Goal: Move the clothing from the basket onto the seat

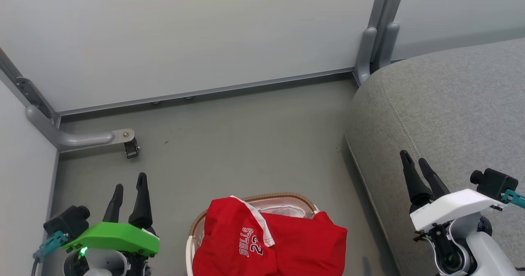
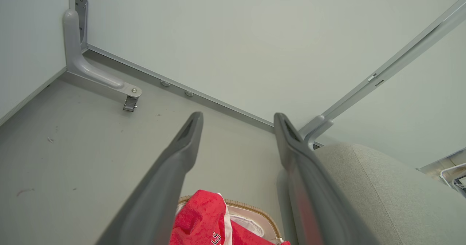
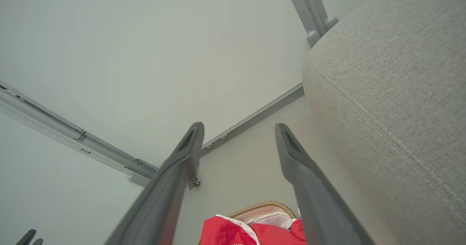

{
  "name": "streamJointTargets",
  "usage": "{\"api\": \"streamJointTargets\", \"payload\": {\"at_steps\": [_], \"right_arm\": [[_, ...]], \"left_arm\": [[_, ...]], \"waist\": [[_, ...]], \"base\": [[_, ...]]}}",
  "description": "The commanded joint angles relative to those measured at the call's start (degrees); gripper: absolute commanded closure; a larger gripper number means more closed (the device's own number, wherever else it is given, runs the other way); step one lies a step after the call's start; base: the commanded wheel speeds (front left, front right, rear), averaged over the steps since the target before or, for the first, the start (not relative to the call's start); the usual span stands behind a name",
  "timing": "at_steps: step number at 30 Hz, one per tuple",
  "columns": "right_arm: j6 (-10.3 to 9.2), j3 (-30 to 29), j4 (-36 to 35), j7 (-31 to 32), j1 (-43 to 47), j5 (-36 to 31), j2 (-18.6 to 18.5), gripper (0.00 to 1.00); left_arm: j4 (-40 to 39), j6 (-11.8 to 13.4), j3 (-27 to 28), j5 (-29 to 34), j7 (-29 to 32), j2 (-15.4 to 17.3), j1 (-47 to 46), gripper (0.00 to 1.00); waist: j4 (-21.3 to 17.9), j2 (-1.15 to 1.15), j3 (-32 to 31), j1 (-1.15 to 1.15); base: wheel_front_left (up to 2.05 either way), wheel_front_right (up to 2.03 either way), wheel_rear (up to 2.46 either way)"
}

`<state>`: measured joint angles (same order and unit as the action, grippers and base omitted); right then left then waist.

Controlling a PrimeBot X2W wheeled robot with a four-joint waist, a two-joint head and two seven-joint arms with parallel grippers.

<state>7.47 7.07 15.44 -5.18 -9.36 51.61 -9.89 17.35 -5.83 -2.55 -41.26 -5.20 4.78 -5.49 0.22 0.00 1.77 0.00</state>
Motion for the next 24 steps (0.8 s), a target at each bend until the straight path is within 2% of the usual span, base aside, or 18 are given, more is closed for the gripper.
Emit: {"api": "streamJointTargets", "payload": {"at_steps": [1, 18, 24], "right_arm": [[0.02, 0.45, -0.37, -0.71, -1.54, -1.91, -0.77, 0.0], [0.02, 2.45, 1.41, -3.41, -1.0, -12.54, -1.49, 0.0], [0.02, 2.52, 1.92, -4.27, -0.29, -15.66, -1.21, 0.0]], "left_arm": [[-0.6, 0.46, -0.59, 2.47, -0.64, 0.9, -1.59, 0.0], [1.74, 2.75, -3.7, 12.98, -3.33, 2.27, -0.76, 0.0], [0.84, 2.58, -4.27, 16.14, -4.23, 2.43, 0.31, 0.0]], "waist": [[0.03, 0.0, 0.08, 0.0], [0.21, 0.0, -0.03, 0.0], [0.21, 0.0, -0.22, 0.0]], "base": [[0.0, 0.0, 0.0], [0.0, 0.0, 0.0], [0.0, 0.0, 0.0]]}}
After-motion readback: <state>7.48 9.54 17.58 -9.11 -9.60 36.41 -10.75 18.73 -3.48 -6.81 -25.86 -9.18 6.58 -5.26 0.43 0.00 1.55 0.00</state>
